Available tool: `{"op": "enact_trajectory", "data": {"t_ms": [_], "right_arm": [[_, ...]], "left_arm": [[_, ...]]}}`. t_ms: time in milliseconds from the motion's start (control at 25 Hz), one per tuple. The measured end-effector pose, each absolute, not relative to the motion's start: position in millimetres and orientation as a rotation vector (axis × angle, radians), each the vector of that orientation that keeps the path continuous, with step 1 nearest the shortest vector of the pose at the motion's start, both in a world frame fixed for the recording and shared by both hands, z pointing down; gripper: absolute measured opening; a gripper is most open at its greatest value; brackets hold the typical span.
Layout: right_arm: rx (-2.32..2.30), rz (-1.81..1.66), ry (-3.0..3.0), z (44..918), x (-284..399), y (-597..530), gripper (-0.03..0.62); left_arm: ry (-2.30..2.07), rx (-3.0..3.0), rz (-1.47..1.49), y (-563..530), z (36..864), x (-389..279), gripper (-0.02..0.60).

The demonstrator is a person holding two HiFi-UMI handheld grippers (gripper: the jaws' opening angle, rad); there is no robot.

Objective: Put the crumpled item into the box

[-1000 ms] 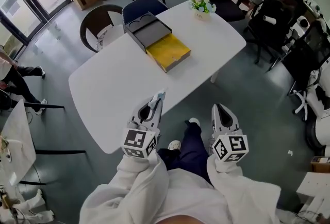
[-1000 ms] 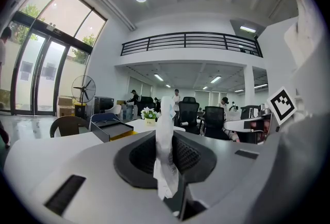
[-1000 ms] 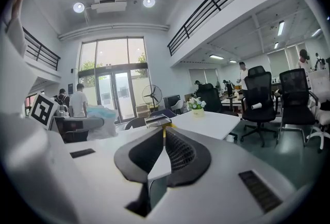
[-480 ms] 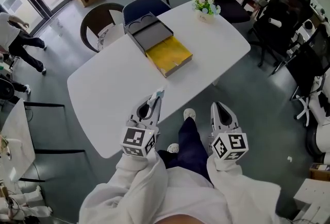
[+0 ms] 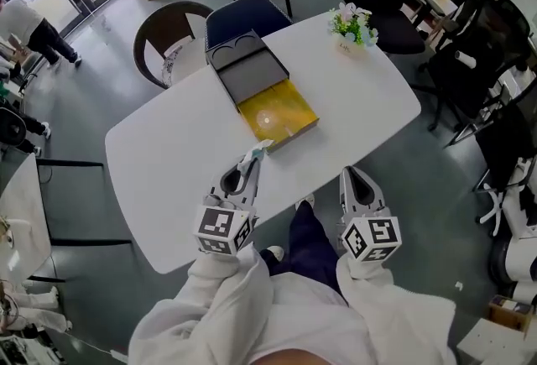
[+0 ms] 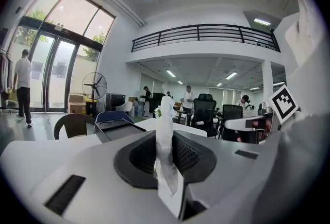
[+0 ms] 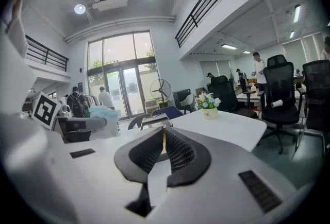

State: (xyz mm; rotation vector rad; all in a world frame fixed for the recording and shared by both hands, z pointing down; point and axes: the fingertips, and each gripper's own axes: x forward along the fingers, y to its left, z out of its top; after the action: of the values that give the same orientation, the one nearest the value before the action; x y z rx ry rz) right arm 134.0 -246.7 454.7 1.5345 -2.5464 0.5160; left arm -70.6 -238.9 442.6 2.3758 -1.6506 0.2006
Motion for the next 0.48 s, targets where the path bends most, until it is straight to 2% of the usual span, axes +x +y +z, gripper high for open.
{"op": "enact_trajectory", "data": {"t_ms": [480], "right_arm": [[1.277, 0.555, -2.583, 477, 121, -356, 0.036]], "left_arm": [[-1.709, 2.208, 0.214, -328, 473, -64, 0.063]]}}
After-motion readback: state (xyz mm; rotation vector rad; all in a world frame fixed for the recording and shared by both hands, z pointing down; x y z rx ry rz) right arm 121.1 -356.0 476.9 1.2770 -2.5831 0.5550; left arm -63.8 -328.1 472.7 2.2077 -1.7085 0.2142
